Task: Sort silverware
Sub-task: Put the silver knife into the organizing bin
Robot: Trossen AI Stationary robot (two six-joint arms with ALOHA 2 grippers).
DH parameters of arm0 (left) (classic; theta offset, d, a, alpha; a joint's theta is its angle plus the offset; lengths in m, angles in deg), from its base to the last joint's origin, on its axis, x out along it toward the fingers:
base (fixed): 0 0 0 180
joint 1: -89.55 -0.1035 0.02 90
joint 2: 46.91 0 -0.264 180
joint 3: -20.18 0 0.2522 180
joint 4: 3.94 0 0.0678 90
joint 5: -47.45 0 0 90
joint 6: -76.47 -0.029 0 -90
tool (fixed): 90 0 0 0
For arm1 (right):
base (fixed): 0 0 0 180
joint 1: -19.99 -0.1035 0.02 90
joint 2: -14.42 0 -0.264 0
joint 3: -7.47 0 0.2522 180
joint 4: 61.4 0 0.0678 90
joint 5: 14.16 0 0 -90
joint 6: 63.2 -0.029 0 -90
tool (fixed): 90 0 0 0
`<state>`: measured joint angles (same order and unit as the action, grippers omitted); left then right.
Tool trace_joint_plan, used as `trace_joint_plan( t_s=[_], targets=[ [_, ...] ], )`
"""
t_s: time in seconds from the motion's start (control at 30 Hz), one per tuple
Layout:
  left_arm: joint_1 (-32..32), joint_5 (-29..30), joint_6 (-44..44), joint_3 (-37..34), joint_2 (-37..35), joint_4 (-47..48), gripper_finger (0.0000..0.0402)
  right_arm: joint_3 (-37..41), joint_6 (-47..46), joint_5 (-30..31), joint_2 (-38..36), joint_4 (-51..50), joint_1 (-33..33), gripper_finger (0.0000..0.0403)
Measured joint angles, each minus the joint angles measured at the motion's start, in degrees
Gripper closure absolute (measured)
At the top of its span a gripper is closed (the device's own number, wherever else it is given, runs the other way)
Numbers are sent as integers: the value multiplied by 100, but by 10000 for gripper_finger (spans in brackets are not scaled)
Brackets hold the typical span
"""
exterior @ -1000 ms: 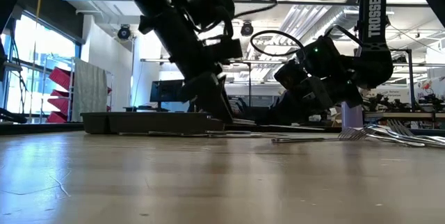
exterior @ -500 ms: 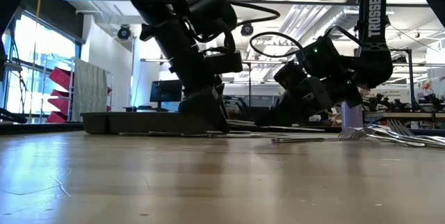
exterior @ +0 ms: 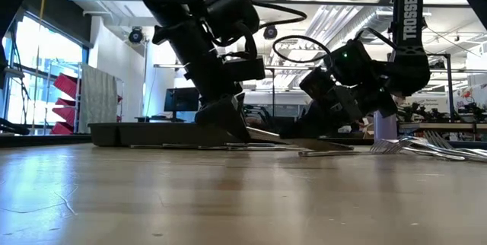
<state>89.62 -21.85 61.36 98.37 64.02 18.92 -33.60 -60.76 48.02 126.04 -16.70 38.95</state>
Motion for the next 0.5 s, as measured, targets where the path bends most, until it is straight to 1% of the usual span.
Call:
trace_joint_plan(
  t_s=[0.07,0.17,0.3,0.4,0.5],
  targets=[
    [37,28,7,0,0,1,399,6,88,134,-135,-80,0,319],
    [104,45,122,0,0,17,399,6,170,410,-562,-271,0,272],
    [191,128,314,0,-126,139,400,6,583,539,-1544,-916,0,222],
    [199,291,450,0,-426,308,400,6,664,834,-2427,-1505,0,205],
    [174,643,483,0,-868,687,401,6,808,1180,-3295,-2146,0,204]
  ],
)
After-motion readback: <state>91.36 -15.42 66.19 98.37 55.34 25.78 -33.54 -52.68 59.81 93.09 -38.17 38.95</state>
